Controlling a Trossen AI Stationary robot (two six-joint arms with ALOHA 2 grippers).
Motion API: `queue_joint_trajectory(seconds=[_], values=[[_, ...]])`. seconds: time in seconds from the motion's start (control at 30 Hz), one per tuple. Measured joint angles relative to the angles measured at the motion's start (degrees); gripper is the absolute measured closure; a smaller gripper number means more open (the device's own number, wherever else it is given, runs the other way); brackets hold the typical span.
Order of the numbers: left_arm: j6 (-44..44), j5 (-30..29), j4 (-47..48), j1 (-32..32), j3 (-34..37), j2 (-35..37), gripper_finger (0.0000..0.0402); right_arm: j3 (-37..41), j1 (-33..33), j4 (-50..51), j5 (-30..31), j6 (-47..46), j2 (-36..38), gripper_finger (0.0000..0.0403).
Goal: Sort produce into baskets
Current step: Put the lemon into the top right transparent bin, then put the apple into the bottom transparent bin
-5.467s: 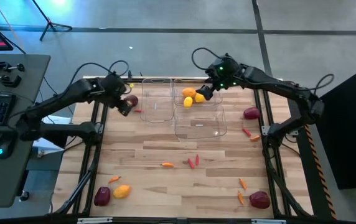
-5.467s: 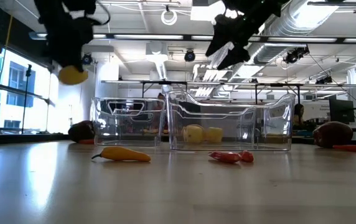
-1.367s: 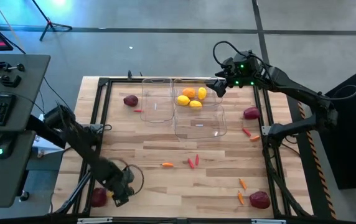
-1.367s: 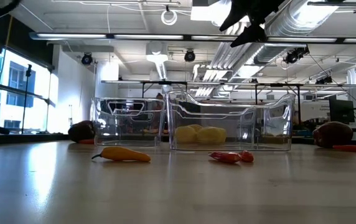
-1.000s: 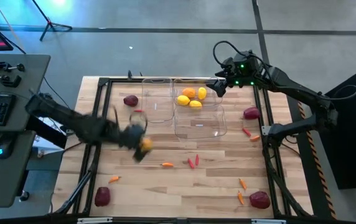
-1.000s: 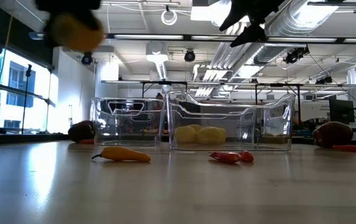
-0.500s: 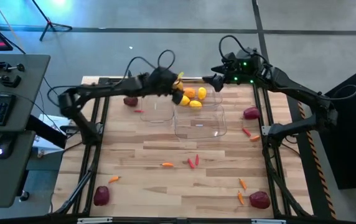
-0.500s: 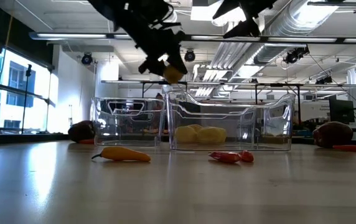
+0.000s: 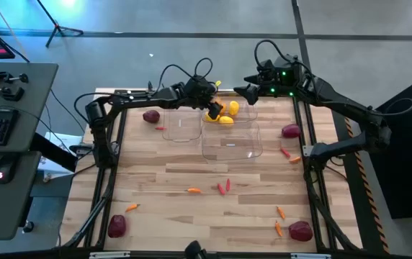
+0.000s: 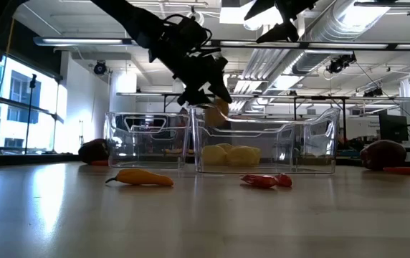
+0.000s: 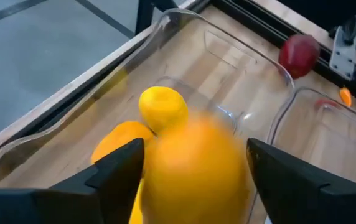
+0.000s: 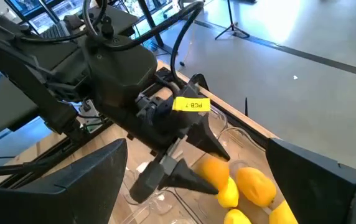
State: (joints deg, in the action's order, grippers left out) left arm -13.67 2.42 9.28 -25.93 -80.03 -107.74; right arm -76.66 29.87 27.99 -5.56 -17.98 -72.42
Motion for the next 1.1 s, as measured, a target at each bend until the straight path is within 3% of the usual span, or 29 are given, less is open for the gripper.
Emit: queue_joint_trajectory(seconds=[0.17, 0.3, 0.47, 0.57, 0.7, 0.87, 1.0, 1.1], values=[[1.77, 0.24, 0.03, 0.26, 0.0, 1.12, 0.0091, 0.0, -0.02, 0.01, 2.53, -0.17, 0.0, 0.0031], [1.26, 2.96, 4.85, 0.43, 0.0, 4.78, 0.0086, 0.0, -0.01, 0.59, 2.67, -2.31, 0.09, 0.0031], [6.26, 6.51, 17.23, 1.6, 0.65, 12.36, 0.0086, 0.0, -0.71, 11.14, -0.01, -2.96, 0.82, 0.0031], [6.21, 6.7, 17.26, 3.8, 4.37, 19.21, 0.0087, 0.0, -3.33, 18.31, 0.36, -3.0, 0.81, 0.0031], [1.17, 6.07, 9.65, 7.13, 12.27, 28.98, 0.0087, 0.0, -8.66, 27.4, 6.72, -5.58, 0.83, 0.0031], [-7.43, 5.12, 5.49, 10.85, 20.52, 38.25, 0.0087, 0.0, -15.0, 37.24, 16.93, -15.37, 0.83, 0.0031], [-11.61, -0.22, 5.8, 13.24, 24.62, 42.21, 0.0087, 0.0, -18.43, 46.27, 27.09, -25.43, 0.83, 0.0031], [-12.95, -3.0, 5.7, 14.15, 26.1, 43.4, 0.0087, 0.0, -17.11, 53.85, 30.2, -35.25, 0.83, 0.0031]])
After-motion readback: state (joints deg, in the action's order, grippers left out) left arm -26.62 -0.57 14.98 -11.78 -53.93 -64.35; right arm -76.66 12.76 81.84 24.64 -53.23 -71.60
